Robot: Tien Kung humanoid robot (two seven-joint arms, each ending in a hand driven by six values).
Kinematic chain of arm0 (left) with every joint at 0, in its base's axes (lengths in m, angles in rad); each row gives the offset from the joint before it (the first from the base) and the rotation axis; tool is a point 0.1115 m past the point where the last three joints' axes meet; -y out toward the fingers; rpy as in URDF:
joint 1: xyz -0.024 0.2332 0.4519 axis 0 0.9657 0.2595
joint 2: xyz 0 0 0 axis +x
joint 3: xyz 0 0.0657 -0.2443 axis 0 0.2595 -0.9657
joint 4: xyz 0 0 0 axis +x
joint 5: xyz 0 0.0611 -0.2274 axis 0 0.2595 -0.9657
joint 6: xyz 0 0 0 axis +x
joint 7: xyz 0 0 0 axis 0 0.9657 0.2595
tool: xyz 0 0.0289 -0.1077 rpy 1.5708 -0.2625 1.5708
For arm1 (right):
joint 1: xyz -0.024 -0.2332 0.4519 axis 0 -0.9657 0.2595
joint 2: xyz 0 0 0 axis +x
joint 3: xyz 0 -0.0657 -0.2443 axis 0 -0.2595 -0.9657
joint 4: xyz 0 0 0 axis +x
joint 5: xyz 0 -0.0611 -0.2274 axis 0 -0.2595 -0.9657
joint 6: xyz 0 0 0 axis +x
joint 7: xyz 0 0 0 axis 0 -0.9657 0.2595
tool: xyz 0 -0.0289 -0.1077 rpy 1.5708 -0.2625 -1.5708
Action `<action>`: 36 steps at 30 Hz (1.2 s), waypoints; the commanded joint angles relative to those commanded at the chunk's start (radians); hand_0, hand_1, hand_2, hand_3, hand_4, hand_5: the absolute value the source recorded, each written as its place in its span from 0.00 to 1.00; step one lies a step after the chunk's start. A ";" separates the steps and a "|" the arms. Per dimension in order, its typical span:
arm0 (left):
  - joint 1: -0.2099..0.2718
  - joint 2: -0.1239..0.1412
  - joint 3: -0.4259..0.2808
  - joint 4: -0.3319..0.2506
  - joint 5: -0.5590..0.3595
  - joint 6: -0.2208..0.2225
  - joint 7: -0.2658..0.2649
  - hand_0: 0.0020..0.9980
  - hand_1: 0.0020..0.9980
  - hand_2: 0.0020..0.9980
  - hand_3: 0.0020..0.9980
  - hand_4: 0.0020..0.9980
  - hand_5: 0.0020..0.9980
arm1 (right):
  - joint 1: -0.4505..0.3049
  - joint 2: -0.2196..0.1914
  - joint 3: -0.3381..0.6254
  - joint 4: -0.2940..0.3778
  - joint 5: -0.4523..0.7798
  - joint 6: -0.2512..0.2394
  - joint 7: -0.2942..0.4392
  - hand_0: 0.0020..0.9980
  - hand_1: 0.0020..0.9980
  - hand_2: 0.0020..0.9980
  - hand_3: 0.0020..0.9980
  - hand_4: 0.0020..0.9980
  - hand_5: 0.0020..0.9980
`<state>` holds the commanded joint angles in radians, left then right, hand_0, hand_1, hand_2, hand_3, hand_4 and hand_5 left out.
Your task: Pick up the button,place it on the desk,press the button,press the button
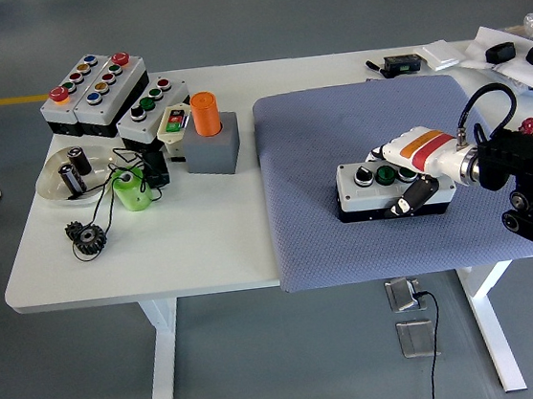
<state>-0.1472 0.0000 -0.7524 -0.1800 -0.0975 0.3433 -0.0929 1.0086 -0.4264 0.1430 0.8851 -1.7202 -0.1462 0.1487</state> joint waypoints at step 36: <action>0.021 0.000 -0.004 0.000 0.015 -0.002 0.000 0.66 0.70 0.73 0.50 0.32 0.96 | -0.044 -0.087 0.074 0.145 0.123 0.016 -0.006 0.96 0.93 1.00 1.00 0.90 0.22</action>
<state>-0.1262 0.0000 -0.7566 -0.1800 -0.0822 0.3413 -0.0930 0.9648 -0.5131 0.2168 1.0299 -1.5973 -0.1302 0.1423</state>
